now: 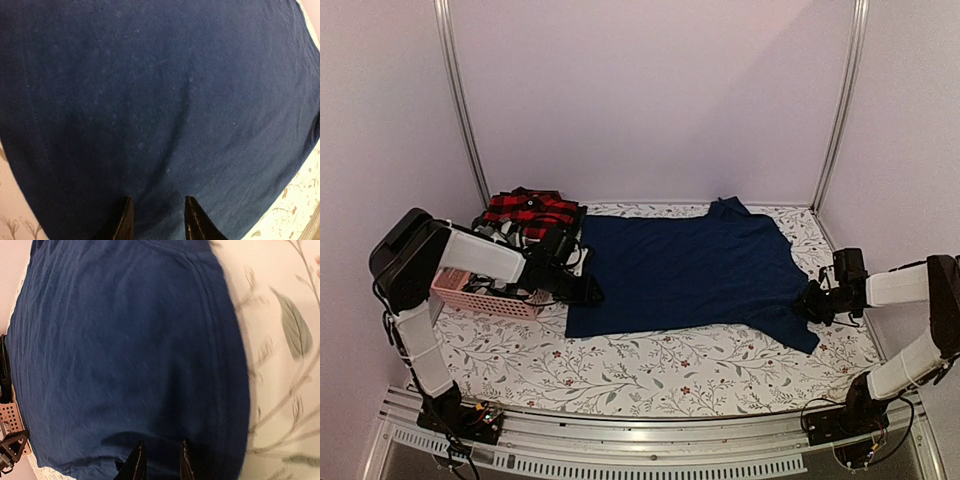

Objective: Fold and stack the mixed laundry pile
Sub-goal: Move the flattened T-shirt to the center of the board, then smooth out the flattened T-shirt at the center of the board.

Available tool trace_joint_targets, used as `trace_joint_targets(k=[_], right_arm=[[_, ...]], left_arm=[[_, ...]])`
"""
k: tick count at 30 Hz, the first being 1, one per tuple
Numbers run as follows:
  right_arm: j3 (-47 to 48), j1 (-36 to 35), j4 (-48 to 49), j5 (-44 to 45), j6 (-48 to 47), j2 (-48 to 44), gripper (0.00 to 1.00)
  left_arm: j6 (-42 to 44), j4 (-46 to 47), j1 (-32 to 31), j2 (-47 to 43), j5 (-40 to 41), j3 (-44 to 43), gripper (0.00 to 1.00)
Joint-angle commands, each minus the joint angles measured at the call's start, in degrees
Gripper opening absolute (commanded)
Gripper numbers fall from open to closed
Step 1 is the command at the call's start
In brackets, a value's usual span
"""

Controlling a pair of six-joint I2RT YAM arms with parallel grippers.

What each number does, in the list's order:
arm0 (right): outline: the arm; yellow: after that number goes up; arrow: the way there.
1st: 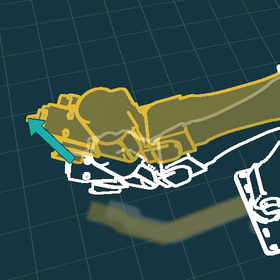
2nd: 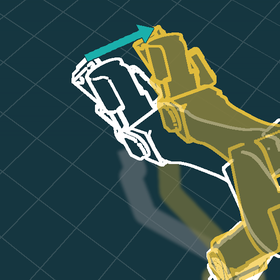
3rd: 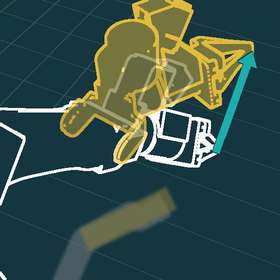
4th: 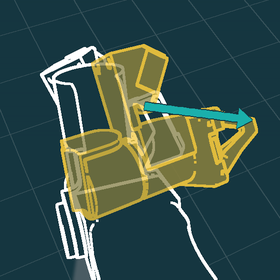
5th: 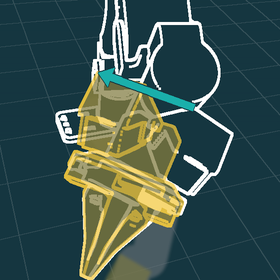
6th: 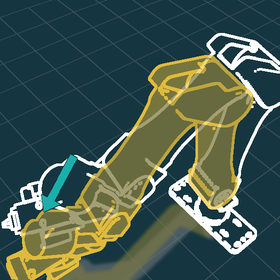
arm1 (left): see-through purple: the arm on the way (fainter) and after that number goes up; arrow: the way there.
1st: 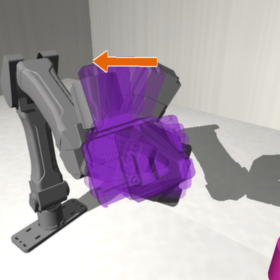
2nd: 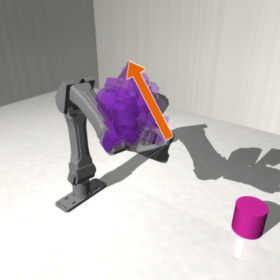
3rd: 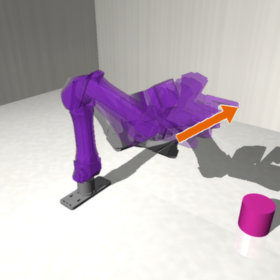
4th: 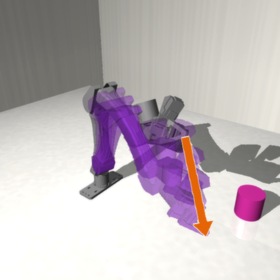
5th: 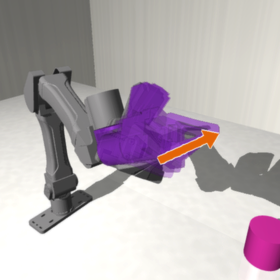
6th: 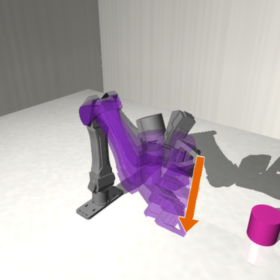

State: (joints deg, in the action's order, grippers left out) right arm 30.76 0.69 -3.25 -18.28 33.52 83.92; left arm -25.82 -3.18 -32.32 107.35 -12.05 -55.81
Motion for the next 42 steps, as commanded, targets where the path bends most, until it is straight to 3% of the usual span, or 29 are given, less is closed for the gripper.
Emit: trace_joint_targets(k=[1,4,7,14,20,24,27,42], right_arm=[[-6.13,-0.31,-5.86,-0.39,4.99,-9.14,0.23],[-5.9,-0.3,-6.16,-1.4,3.06,-14.12,0.24],[-1.82,-0.26,-4.5,-2.22,-2.48,-15.7,0.33],[8.06,-1.12,-6.77,-11.36,-11.42,-7.73,0.44],[5.45,-2.75,-16.99,-6.93,-10.9,-11.22,0.47],[1.85,-4.38,-21.57,-3.43,-7.42,-17.63,0.6],[0.66,-6.21,-22.48,-1.34,-5.08,-20.89,0.63],[-0.09,-7.23,-15.55,0.54,-7.03,-7.79,0.62]], left_arm=[[-1.38,-6.75,-1.43,-1.0,0.86,6.1,0.35],[-0.02,-6.3,-1.5,-2.6,0.8,5.42,0.41],[1.05,-6.26,-1.43,-3.24,0.81,1.72,0.51],[3.46,-3.07,-1.61,-3.06,-5.77,-4.76,0.61],[4.11,-3.62,-2.3,-1.79,-7.18,-6.88,0.61],[4.13,-3.77,-2.59,-1.62,-7.1,-6.64,0.62],[4.11,-3.71,-2.75,-1.38,-7.16,-6.5,0.62],[3.99,-3.64,-2.98,-2.26,-6.34,-5.52,0.63]])
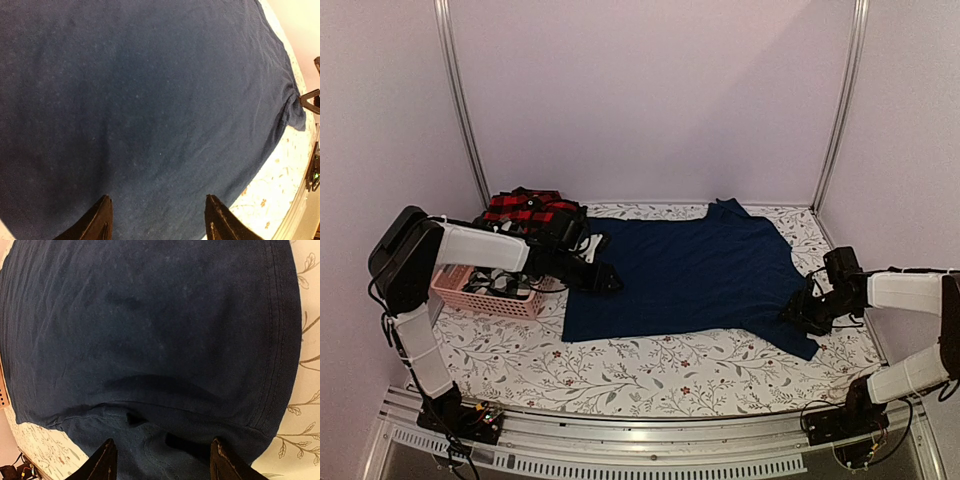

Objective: Fold and stack the mixed laundry pile
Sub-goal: Smooth out the flattened T-shirt at the center of the board.

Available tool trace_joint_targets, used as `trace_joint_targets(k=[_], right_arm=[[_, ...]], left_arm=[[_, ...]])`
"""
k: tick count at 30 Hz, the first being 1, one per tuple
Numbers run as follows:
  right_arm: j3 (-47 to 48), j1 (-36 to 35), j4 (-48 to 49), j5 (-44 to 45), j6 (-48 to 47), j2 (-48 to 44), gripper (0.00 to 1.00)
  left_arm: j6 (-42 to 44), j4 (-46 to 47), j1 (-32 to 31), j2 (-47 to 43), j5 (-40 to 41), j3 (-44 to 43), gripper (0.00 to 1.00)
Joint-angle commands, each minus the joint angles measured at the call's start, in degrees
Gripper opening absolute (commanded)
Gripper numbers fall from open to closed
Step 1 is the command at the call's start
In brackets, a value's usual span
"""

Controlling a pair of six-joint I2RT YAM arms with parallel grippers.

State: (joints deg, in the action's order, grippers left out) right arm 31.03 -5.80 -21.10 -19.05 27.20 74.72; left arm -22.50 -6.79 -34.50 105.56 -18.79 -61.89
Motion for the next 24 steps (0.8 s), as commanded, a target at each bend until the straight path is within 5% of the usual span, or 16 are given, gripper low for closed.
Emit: trace_joint_targets(k=[1,6,8,10,24], right_arm=[[-0.35,-1.07,2.37,0.99,-0.8,1.75,0.6],[-0.22,-4.75,2.47,-1.88,-1.15,2.95,0.32],[0.31,-6.92,1.82,-2.91,-1.03,3.21,0.11],[1.18,-8.34,0.62,-3.43,-0.71,2.67,0.01],[0.86,-14.5,-9.33,-5.34,2.82,-10.12,0.0]], left_arm=[[0.67,0.0,-0.79,-0.4,0.38,0.66,0.62],[0.8,0.19,-0.79,-0.1,0.41,0.96,0.63],[0.86,0.11,-0.79,-0.17,0.42,0.85,0.63],[0.89,0.02,-0.74,-0.33,0.59,0.85,0.63],[-0.92,-0.38,-0.92,-8.24,1.12,12.85,0.63]])
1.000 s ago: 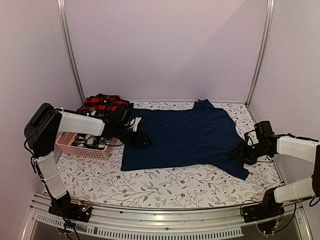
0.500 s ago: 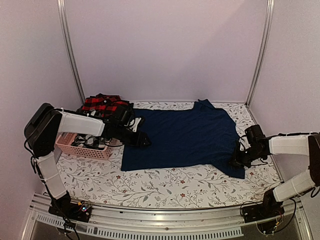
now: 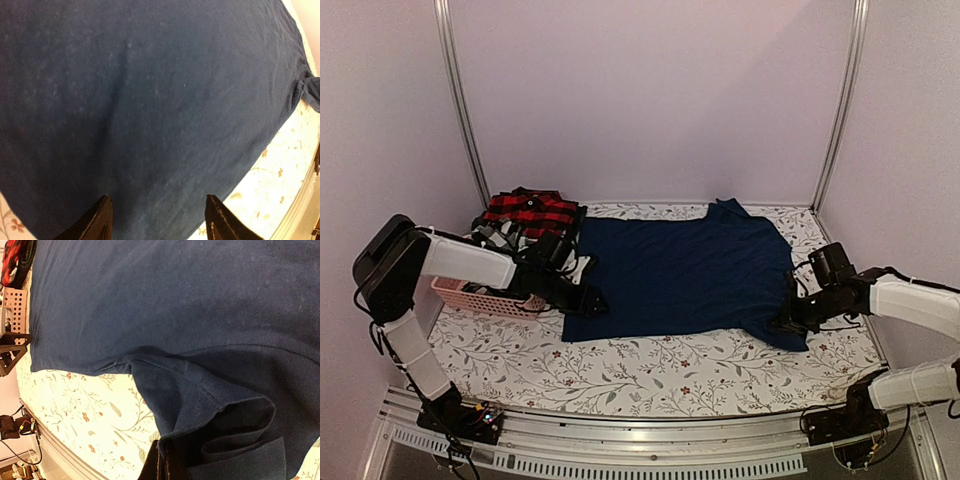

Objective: Fold and stack the mixed laundry pile
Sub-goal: Smooth out the flattened T-shirt at the center of the board, then move the flattened T-shirt to the center of the board.

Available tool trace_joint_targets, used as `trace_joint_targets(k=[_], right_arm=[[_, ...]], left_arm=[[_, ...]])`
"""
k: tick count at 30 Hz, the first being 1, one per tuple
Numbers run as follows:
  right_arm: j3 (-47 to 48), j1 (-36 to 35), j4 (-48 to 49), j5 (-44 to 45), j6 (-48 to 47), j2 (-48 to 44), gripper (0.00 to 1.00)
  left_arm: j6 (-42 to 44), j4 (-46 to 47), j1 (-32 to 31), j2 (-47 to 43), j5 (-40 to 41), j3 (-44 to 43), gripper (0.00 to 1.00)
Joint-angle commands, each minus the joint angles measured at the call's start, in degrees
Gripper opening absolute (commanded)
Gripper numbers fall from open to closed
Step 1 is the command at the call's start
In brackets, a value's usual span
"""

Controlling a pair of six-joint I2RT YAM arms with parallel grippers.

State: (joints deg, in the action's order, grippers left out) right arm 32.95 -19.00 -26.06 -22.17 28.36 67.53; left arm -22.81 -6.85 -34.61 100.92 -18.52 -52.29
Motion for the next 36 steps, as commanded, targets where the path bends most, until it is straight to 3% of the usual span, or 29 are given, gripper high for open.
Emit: trace_joint_targets(k=[1,12,13,15,16,21,23,26,30,36], right_arm=[[-1.99,-1.89,-4.88,-2.66,2.15,-3.84,0.0],[-6.88,-14.44,-11.72,-7.65,9.57,-12.16,0.01],[-7.01,-14.84,-12.49,-7.97,9.95,-13.43,0.1],[-6.11,-14.92,-15.14,-7.38,9.8,-14.79,0.39],[-4.97,-14.92,-16.33,-6.14,9.57,-15.32,0.47],[3.34,-14.92,-12.88,1.5,8.09,-16.42,0.62],[6.7,-14.88,-9.95,9.16,5.57,-12.49,0.65],[10.63,-13.36,-3.39,13.56,1.19,-4.58,0.69],[13.77,-10.74,5.06,13.33,-3.08,9.86,0.7],[13.25,-8.3,9.6,9.29,-7.49,21.17,0.69]], left_arm=[[-0.65,-0.52,-0.85,-4.02,1.08,3.79,0.63],[-0.03,-1.76,-0.91,-3.69,1.33,2.28,0.63],[0.11,-1.79,-0.87,-3.55,1.19,2.09,0.63],[0.37,-1.78,-0.83,-3.5,1.09,1.77,0.63],[0.46,-1.73,-0.93,-3.49,1.12,1.63,0.63],[1.0,-1.29,-0.73,-3.66,0.71,-0.21,0.63],[1.25,-0.9,-0.41,-3.08,1.5,-1.95,0.64],[1.55,-0.28,0.3,-0.33,2.53,-5.12,0.64],[1.95,-1.17,0.52,4.75,2.57,-9.53,0.63],[2.26,-2.41,0.16,6.38,4.01,-8.44,0.62]])
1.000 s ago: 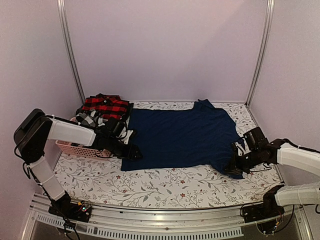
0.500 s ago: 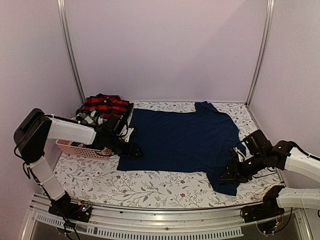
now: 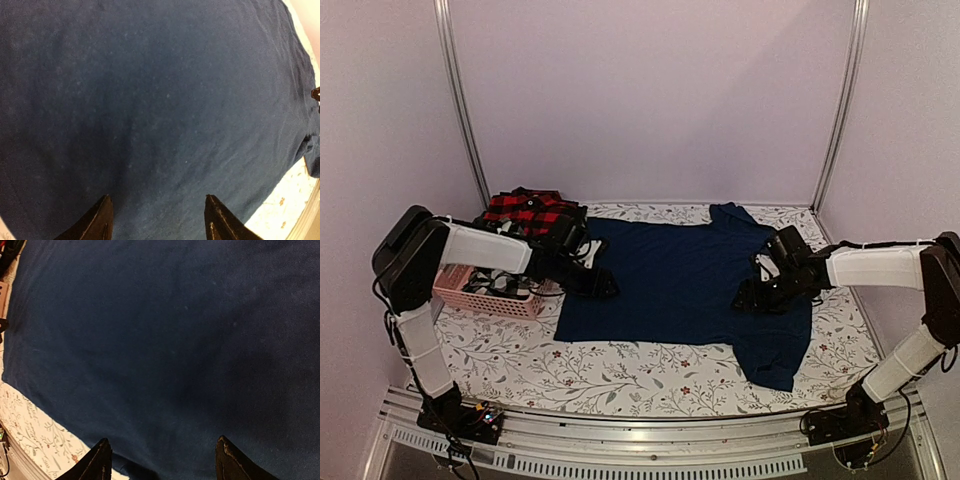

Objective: Fold and stack the mixed laundry pile
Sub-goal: Move the flattened T-shirt to the center of the board.

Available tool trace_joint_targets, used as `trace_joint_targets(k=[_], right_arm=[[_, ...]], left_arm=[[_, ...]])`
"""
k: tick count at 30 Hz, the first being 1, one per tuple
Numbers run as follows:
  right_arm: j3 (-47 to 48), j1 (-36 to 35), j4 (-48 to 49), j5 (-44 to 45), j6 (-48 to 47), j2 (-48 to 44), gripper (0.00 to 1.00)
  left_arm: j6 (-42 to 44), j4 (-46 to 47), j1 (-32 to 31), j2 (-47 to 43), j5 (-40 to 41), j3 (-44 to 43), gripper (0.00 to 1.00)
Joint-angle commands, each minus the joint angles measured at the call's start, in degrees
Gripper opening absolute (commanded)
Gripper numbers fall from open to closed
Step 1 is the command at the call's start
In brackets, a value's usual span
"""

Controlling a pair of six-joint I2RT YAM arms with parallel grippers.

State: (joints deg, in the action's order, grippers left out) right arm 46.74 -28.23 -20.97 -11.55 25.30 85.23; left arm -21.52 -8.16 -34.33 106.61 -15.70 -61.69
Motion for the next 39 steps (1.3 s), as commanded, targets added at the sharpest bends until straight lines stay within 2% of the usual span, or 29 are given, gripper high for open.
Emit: trace_joint_targets(k=[1,7,13,19,22,24,28,33,39], right_arm=[[-1.46,0.98,4.8,-2.75,-4.53,4.12,0.68],[-8.93,0.89,7.08,-10.96,-2.61,4.68,0.61],[-16.41,-0.3,7.23,-13.3,2.28,0.85,0.61],[-21.95,-1.39,6.19,-16.75,6.92,-6.92,0.63],[-18.17,-1.12,5.0,-15.09,6.31,-13.22,0.72],[-13.74,1.15,4.41,-11.06,3.52,-15.55,0.78],[-2.92,10.41,7.92,-8.11,-2.51,-11.66,0.8],[13.39,15.15,11.8,-0.8,-7.83,3.27,0.78],[33.58,17.57,8.7,8.35,-15.99,22.17,0.74]], left_arm=[[0.83,-1.16,-0.25,0.4,1.4,1.75,0.62],[-0.7,-2.03,-0.36,-2.04,2.03,6.86,0.6],[-3.18,-3.75,-1.57,-5.26,2.28,12.52,0.57],[-5.81,-4.88,-5.18,-8.98,0.91,19.07,0.55],[-5.0,-4.36,-5.11,-11.48,2.54,17.95,0.62],[-3.64,-4.08,-4.09,-12.14,3.3,14.24,0.69],[-0.86,-3.25,-0.32,-9.84,4.46,2.35,0.77],[0.32,-4.43,7.15,0.51,4.23,-17.26,0.77],[2.05,-9.23,10.91,14.0,5.41,-36.93,0.75]])
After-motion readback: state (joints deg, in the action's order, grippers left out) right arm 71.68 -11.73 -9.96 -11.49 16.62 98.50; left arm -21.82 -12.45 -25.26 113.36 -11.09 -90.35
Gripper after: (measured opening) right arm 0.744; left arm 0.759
